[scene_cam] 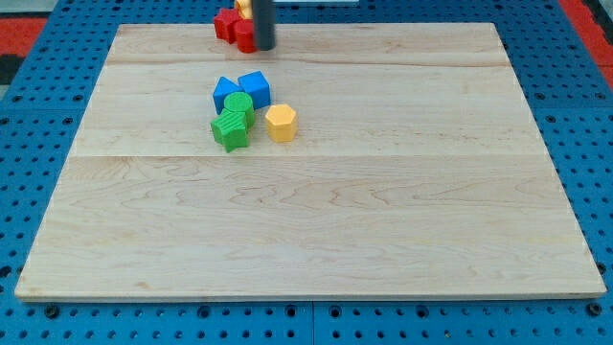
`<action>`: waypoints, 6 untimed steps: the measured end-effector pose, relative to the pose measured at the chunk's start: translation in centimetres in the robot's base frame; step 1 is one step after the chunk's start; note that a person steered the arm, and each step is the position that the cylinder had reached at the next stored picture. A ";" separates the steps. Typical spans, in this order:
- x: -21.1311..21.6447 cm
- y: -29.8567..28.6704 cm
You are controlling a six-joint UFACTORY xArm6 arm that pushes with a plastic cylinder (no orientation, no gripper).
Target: Point at the yellow hexagon
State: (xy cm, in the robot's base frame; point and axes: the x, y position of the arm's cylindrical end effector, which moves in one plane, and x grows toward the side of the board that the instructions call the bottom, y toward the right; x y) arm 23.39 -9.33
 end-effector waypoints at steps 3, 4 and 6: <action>9.0 9.9; 16.3 11.0; 20.2 4.1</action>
